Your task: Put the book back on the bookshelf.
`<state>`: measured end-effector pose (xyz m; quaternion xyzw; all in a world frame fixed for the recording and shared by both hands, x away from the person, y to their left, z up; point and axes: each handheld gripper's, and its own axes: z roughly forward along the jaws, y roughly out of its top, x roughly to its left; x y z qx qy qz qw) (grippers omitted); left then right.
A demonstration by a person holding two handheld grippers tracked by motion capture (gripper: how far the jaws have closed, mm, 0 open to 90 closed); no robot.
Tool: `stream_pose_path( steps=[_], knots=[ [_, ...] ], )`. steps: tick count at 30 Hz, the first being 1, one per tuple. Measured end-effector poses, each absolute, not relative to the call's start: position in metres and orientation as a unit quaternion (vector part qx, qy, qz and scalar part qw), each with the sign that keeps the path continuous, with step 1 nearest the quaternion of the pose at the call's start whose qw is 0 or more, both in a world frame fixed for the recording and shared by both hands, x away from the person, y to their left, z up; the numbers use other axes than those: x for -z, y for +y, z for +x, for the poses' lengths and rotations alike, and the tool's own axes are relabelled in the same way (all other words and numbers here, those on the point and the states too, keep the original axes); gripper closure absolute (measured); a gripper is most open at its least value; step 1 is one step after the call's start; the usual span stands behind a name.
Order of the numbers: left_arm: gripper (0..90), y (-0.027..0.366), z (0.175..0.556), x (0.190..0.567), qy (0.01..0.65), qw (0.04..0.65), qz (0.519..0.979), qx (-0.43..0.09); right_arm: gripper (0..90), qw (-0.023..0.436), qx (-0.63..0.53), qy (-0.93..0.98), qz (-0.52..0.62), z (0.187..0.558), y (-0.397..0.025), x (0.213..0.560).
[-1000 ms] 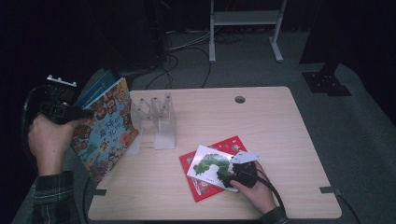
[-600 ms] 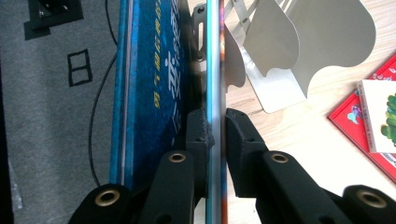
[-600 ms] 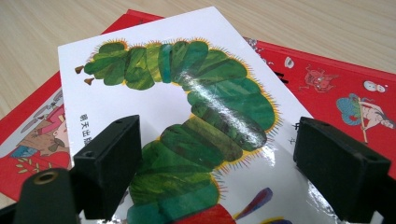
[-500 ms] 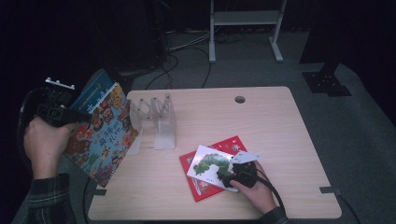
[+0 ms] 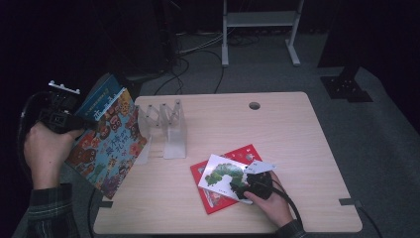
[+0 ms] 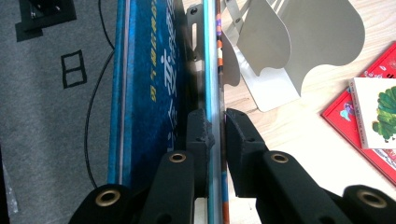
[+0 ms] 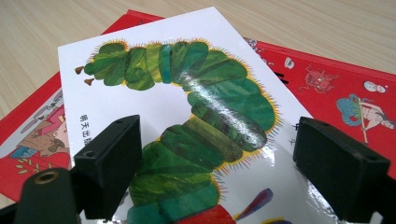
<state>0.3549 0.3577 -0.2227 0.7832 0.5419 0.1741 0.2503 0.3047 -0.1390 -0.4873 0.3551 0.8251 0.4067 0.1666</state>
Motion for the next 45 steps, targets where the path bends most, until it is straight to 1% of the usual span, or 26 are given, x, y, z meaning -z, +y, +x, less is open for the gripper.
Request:
stream_pose_path(
  steps=[4, 7, 9, 11, 12, 13, 21, 25, 26, 27, 30, 39, 41, 42, 45],
  knots=[
    [79.4, 0.359, 0.351, 0.213, 0.537, 0.261, 0.782, -0.179, 14.6, 0.167, -0.407, 0.825, 0.355, 0.305, -0.139, 0.487],
    [79.6, 0.356, 0.350, 0.207, 0.534, 0.258, 0.783, -0.185, 14.7, 0.167, -0.407, 0.825, 0.355, 0.305, -0.139, 0.487],
    [81.3, 0.355, 0.348, 0.202, 0.531, 0.258, 0.784, -0.189, 14.7, 0.166, -0.407, 0.825, 0.355, 0.305, -0.139, 0.487],
    [86.5, 0.352, 0.347, 0.199, 0.526, 0.263, 0.788, -0.185, 14.6, 0.167, -0.407, 0.825, 0.355, 0.305, -0.139, 0.487],
    [89.1, 0.350, 0.347, 0.198, 0.523, 0.263, 0.790, -0.185, 14.6, 0.166, -0.407, 0.825, 0.355, 0.305, -0.139, 0.487],
    [89.6, 0.348, 0.347, 0.198, 0.521, 0.263, 0.791, -0.183, 14.6, 0.167, -0.407, 0.825, 0.355, 0.305, -0.139, 0.487],
    [89.2, 0.326, 0.349, 0.210, 0.484, 0.282, 0.812, -0.163, 14.8, 0.166, -0.406, 0.826, 0.355, 0.305, -0.139, 0.487],
    [82.9, 0.314, 0.350, 0.220, 0.466, 0.293, 0.820, -0.153, 15.4, 0.162, -0.400, 0.830, 0.354, 0.305, -0.140, 0.485],
    [80.2, 0.311, 0.351, 0.224, 0.462, 0.298, 0.822, -0.152, 18.8, 0.162, -0.399, 0.831, 0.352, 0.305, -0.140, 0.485],
    [78.3, 0.308, 0.352, 0.227, 0.459, 0.297, 0.824, -0.151, 20.1, 0.163, -0.399, 0.831, 0.353, 0.305, -0.141, 0.483],
    [72.0, 0.302, 0.353, 0.234, 0.450, 0.305, 0.826, -0.150, 20.7, 0.162, -0.400, 0.831, 0.351, 0.305, -0.143, 0.481],
    [42.1, 0.279, 0.357, 0.266, 0.410, 0.323, 0.839, -0.154, 21.1, 0.170, -0.400, 0.829, 0.352, 0.304, -0.153, 0.476],
    [37.3, 0.274, 0.358, 0.275, 0.399, 0.326, 0.844, -0.152, 21.1, 0.170, -0.397, 0.830, 0.353, 0.303, -0.156, 0.476],
    [33.0, 0.271, 0.359, 0.279, 0.392, 0.327, 0.846, -0.154, 21.1, 0.170, -0.397, 0.830, 0.354, 0.303, -0.157, 0.476],
    [28.1, 0.261, 0.360, 0.291, 0.382, 0.331, 0.850, -0.147, 21.0, 0.170, -0.393, 0.831, 0.355, 0.302, -0.163, 0.476]
  ],
)
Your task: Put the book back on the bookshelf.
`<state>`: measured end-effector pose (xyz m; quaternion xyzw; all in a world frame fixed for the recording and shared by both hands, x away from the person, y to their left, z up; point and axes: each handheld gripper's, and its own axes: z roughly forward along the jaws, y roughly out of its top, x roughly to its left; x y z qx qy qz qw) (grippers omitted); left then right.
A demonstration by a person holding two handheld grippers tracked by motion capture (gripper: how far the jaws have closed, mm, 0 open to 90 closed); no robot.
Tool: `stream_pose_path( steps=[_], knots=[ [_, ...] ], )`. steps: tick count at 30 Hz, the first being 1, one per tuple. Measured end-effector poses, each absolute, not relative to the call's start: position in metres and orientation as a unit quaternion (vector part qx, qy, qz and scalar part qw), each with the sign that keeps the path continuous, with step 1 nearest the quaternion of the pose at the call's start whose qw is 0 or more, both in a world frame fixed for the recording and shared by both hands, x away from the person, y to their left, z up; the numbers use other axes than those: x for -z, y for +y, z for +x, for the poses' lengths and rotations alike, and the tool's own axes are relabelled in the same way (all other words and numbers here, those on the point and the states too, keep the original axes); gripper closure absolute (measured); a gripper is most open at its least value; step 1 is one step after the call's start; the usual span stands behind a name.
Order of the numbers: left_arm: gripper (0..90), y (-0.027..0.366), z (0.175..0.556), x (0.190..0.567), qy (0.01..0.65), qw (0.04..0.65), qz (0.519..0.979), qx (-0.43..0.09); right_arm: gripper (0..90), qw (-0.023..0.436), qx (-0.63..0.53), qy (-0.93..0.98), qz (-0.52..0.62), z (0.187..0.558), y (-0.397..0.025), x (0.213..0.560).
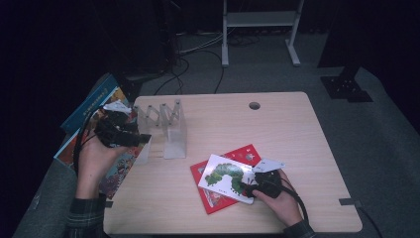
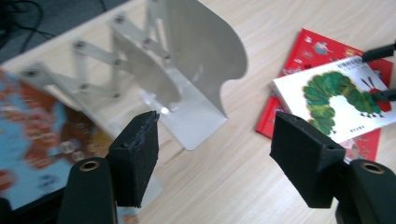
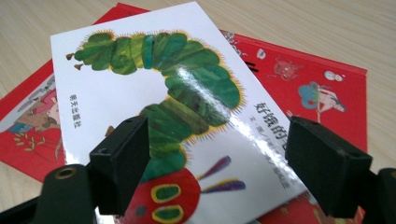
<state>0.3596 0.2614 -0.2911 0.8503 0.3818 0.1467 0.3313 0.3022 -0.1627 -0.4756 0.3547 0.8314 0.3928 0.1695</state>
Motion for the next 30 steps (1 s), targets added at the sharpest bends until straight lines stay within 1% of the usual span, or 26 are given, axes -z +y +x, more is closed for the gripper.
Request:
stream_pose_path(
  steps=[3, 6, 8, 13, 15, 16, 20, 24, 30],
  knots=[
    [24.8, 0.252, 0.360, 0.303, 0.379, 0.329, 0.854, -0.140, 21.1, 0.169, -0.396, 0.830, 0.354, 0.301, -0.168, 0.475],
    [23.3, 0.244, 0.360, 0.315, 0.373, 0.326, 0.859, -0.129, 21.1, 0.169, -0.396, 0.830, 0.355, 0.300, -0.174, 0.475],
    [18.5, 0.238, 0.359, 0.324, 0.371, 0.326, 0.860, -0.127, 21.1, 0.168, -0.396, 0.829, 0.356, 0.299, -0.178, 0.475],
    [13.9, 0.223, 0.356, 0.350, 0.351, 0.332, 0.868, -0.112, 21.1, 0.167, -0.394, 0.829, 0.361, 0.296, -0.185, 0.477],
    [9.3, 0.216, 0.355, 0.361, 0.343, 0.332, 0.872, -0.107, 21.1, 0.165, -0.393, 0.830, 0.359, 0.294, -0.187, 0.479],
    [8.9, 0.213, 0.354, 0.367, 0.337, 0.332, 0.875, -0.106, 20.9, 0.163, -0.393, 0.831, 0.358, 0.293, -0.187, 0.479],
    [2.4, 0.200, 0.352, 0.390, 0.325, 0.332, 0.880, -0.097, 19.3, 0.158, -0.398, 0.830, 0.358, 0.289, -0.188, 0.480],
    [0.2, 0.190, 0.353, 0.408, 0.319, 0.337, 0.881, -0.087, 18.1, 0.155, -0.400, 0.831, 0.354, 0.284, -0.187, 0.481],
    [0.0, 0.174, 0.355, 0.429, 0.305, 0.341, 0.886, -0.074, 17.2, 0.157, -0.401, 0.832, 0.350, 0.274, -0.187, 0.481]
  ],
)
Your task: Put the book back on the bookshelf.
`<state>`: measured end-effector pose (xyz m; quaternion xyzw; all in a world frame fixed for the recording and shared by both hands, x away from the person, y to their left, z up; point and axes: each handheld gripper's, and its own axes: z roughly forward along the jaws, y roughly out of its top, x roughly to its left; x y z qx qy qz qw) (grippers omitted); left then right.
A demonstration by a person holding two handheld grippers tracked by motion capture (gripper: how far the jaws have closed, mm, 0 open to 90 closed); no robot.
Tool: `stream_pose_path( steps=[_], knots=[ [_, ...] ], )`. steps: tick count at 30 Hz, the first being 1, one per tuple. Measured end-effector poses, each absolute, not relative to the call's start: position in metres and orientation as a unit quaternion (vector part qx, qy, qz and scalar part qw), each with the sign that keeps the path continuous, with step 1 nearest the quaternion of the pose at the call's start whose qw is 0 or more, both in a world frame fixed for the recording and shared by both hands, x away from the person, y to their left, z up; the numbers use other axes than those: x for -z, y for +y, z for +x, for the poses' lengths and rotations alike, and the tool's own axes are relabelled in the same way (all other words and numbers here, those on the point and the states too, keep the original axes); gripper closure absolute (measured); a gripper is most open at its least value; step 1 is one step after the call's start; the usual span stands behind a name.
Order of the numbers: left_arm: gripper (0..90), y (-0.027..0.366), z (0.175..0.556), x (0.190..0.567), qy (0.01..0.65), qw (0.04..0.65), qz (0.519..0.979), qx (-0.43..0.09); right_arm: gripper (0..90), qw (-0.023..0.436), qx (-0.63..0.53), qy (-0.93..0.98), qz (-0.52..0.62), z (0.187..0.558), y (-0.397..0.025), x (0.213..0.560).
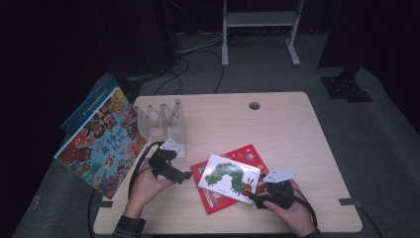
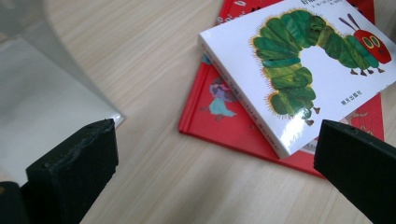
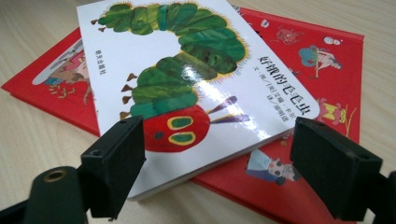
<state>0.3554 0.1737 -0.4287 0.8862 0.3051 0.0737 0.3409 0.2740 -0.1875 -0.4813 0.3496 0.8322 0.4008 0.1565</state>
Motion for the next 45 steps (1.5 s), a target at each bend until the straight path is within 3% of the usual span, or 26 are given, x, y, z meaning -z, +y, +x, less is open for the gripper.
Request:
stream_pose_path(
  steps=[9, 24, 45],
  knots=[
    [0.0, 0.149, 0.356, 0.451, 0.289, 0.318, 0.901, -0.059, 17.2, 0.149, -0.399, 0.835, 0.348, 0.264, -0.186, 0.486],
    [0.0, 0.157, 0.369, 0.466, 0.316, 0.306, 0.896, -0.063, 17.6, 0.152, -0.383, 0.846, 0.339, 0.254, -0.177, 0.490],
    [0.0, 0.172, 0.364, 0.462, 0.318, 0.318, 0.891, -0.065, 16.6, 0.182, -0.356, 0.827, 0.395, 0.305, -0.207, 0.489]
  ],
)
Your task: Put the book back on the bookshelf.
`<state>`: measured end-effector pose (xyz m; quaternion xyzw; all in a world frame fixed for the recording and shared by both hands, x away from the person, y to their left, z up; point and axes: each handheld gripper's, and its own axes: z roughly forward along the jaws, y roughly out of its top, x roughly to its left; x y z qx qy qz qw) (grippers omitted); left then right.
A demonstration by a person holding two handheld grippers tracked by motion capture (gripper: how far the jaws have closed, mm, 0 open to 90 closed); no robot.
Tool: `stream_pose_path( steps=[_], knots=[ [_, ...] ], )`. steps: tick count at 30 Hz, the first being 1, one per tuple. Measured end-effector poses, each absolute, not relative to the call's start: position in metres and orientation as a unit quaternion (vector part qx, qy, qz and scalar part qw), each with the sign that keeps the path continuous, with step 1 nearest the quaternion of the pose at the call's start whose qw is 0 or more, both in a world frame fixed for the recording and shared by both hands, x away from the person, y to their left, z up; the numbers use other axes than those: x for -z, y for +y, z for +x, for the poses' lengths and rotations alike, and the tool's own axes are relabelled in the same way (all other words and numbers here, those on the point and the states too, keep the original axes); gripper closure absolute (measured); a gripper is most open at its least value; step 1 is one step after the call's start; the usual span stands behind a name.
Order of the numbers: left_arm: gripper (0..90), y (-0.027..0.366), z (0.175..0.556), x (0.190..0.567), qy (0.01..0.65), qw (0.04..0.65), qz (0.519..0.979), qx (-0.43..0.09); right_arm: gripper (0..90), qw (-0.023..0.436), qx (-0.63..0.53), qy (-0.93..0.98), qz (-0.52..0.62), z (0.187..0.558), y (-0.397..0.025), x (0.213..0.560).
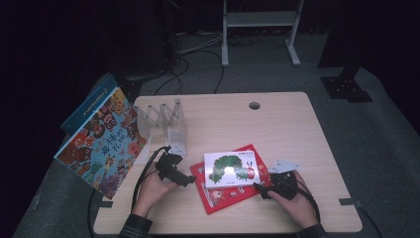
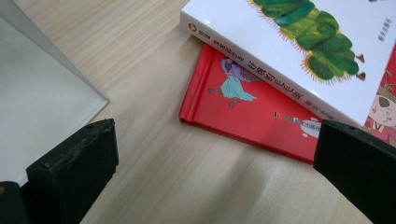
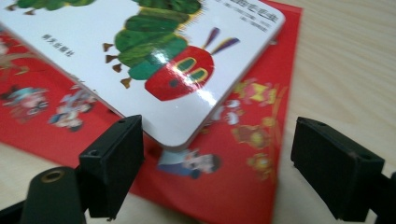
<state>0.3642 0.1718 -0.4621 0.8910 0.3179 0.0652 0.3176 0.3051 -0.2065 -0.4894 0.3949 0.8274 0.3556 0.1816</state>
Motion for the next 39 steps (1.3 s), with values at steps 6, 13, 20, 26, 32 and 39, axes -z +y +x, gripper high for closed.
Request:
stream_pose_path(
  steps=[6, 13, 20, 26, 32, 39],
  knots=[
    [0.0, 0.176, 0.362, 0.461, 0.321, 0.322, 0.888, -0.067, 16.6, 0.180, -0.354, 0.820, 0.411, 0.320, -0.215, 0.490],
    [0.0, 0.179, 0.361, 0.459, 0.322, 0.327, 0.886, -0.069, 19.7, 0.170, -0.388, 0.806, 0.413, 0.332, -0.209, 0.475],
    [0.0, 0.177, 0.361, 0.459, 0.318, 0.329, 0.887, -0.067, 21.3, 0.156, -0.393, 0.805, 0.416, 0.355, -0.190, 0.473],
    [0.0, 0.173, 0.360, 0.459, 0.311, 0.327, 0.890, -0.063, 20.8, 0.141, -0.382, 0.808, 0.426, 0.371, -0.181, 0.481],
    [0.0, 0.171, 0.359, 0.459, 0.308, 0.331, 0.890, -0.062, 19.0, 0.122, -0.390, 0.808, 0.426, 0.377, -0.179, 0.484],
    [0.0, 0.172, 0.359, 0.457, 0.304, 0.330, 0.891, -0.063, 17.8, 0.100, -0.403, 0.806, 0.421, 0.379, -0.176, 0.487]
  ],
)
